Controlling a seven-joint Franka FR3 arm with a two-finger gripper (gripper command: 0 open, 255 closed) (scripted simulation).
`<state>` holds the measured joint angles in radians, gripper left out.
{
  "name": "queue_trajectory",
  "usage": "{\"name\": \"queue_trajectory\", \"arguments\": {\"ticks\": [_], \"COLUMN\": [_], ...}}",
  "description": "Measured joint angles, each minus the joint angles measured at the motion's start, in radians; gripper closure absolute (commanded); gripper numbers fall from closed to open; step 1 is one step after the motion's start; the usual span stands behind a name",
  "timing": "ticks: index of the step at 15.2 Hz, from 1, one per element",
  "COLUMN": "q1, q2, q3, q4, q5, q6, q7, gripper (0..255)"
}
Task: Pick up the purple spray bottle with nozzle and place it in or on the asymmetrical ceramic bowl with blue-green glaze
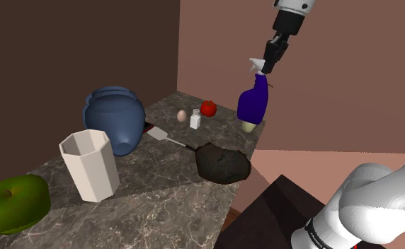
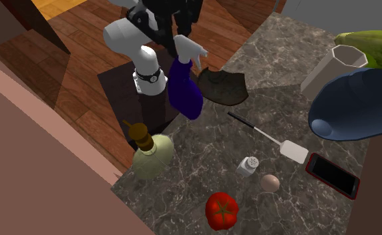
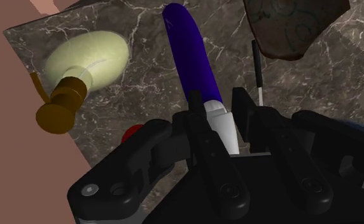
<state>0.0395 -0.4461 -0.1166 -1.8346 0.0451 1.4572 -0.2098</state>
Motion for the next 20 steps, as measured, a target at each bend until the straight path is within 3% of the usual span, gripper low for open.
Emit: {"name": "queue_trajectory", "arguments": {"ticks": [3, 8, 15, 20], "q1": [0.001, 0.023, 0.062, 0.091], "q2": [0.016, 0.013, 0.027, 0.088], "q3": [-0.001, 0.06, 0.181, 0.278], "q4": [0.051, 0.127, 0.251, 0.405], "q5": [0.002, 0.023, 0.064, 0.088], "q6": [-0.035, -0.109, -0.204, -0.283], "q7": [0.001, 0.088, 0.26, 0.401], "gripper": [255, 255, 255, 255]}}
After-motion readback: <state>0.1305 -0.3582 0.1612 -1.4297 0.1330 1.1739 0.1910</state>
